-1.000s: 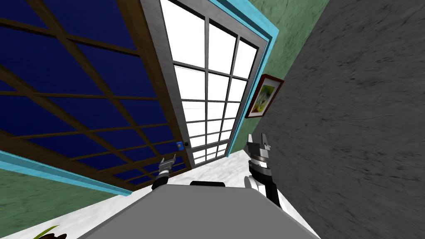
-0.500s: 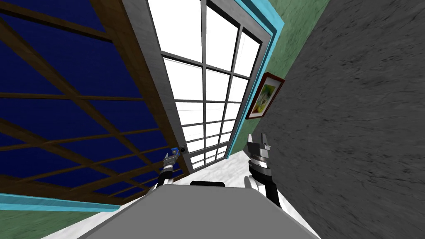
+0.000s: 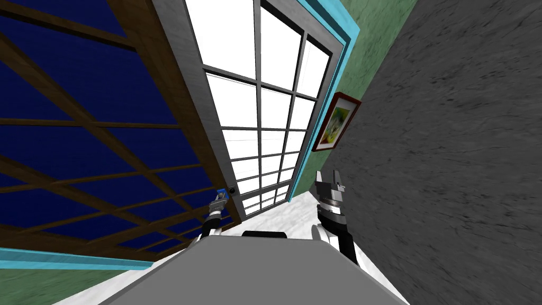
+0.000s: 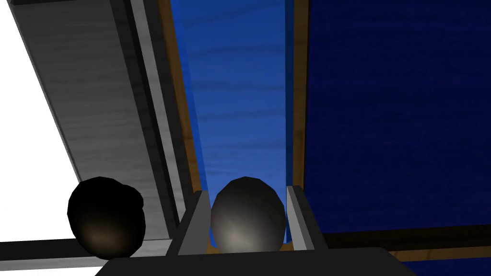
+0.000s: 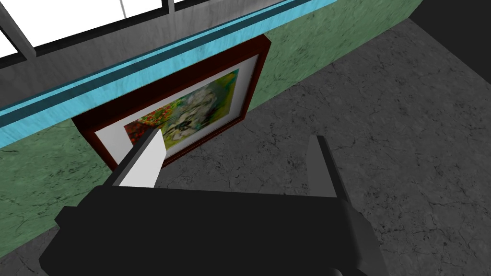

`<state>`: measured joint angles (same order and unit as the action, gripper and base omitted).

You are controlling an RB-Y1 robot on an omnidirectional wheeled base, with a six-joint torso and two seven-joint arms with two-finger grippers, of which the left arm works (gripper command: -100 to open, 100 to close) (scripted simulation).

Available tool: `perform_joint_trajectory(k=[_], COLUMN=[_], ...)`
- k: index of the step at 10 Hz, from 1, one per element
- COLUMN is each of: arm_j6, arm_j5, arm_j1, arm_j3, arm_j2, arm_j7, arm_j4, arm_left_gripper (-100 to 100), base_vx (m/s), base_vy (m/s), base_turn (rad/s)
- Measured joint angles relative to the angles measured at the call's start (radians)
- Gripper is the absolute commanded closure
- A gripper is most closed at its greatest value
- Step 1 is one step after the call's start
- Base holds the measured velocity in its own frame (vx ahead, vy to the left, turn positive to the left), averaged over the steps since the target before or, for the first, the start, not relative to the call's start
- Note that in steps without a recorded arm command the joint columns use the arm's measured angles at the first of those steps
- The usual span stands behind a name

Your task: Pull the door open

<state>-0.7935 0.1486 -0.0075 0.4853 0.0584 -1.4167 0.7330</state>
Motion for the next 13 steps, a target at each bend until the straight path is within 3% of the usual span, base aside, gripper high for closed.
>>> perform_joint_trajectory(k=[2,3,5,8,10,12,13], arm_j6=[0.000,0.020,0.013,0.024,0.006,0.000,-0.020], arm_j5=[-0.002,-0.002,-0.006,-0.014,-0.016,-0.027,-0.033], arm_j1=[0.009,0.031,0.025,0.049,0.049,0.067,0.053], arm_j3=[-0.004,-0.010,-0.006,-0.006,-0.004,-0.006,0.000], arm_j2=[0.000,-0.007,-0.002,-0.003,0.002,0.006,0.015], arm_j7=[0.009,0.022,0.024,0.043,0.043,0.072,0.073], arm_j4=[0.011,0.047,0.008,0.022,-0.008,0.006,-0.037], arm_left_gripper=[100,100,100,100,100,100,100], base_vx=[-0.127,-0.099,-0.091,-0.101,-0.039,-0.110,-0.063], base_vy=[-0.037,-0.040,-0.013,-0.018,-0.016,-0.003,-0.006], base_turn=[0.030,0.015,0.045,0.022,0.024,0.038,-0.002])
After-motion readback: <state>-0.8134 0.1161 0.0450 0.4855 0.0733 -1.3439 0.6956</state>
